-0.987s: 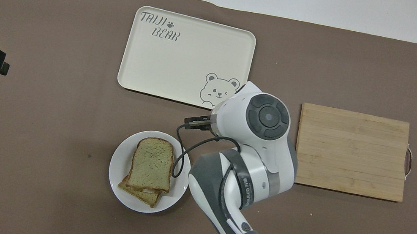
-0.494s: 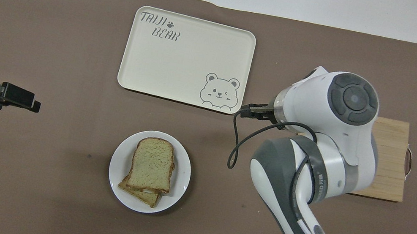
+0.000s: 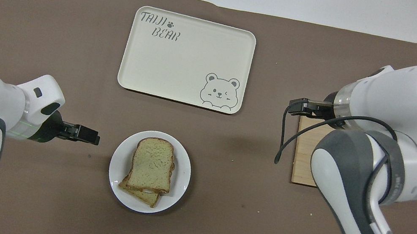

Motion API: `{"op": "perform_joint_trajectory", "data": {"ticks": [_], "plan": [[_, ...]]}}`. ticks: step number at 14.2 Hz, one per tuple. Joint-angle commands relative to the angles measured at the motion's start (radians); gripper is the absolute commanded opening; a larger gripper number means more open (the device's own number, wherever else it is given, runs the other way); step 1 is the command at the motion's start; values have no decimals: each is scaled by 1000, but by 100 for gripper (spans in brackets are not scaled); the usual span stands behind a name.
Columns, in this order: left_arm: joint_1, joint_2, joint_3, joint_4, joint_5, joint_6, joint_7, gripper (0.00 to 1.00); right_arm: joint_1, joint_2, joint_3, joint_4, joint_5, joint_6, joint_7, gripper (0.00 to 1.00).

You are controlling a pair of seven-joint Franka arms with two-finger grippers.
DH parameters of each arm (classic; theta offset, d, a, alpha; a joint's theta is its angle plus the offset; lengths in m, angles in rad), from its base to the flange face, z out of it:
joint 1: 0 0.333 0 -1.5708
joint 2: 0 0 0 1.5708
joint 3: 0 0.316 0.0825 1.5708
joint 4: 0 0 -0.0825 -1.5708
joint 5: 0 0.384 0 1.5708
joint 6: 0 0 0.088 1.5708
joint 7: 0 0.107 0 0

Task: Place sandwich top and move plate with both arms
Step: 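Withdraw the right gripper while the left gripper reaches the plate rim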

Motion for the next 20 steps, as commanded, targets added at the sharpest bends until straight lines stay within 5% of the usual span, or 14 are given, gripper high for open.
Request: {"op": "perform_joint_trajectory", "data": {"ticks": [1, 9, 20], "plan": [[-52, -49, 15, -187, -104, 184, 68, 100, -37, -54, 11, -3, -29, -33, -22, 100], [-40, 9, 19, -313, -557, 246, 545, 81, -146, -110, -8, 93, -72, -194, -163, 100], [-40, 100, 19, -329, -773, 235, 789, 29, -181, -136, -60, 259, -81, -446, -191, 100]]}}
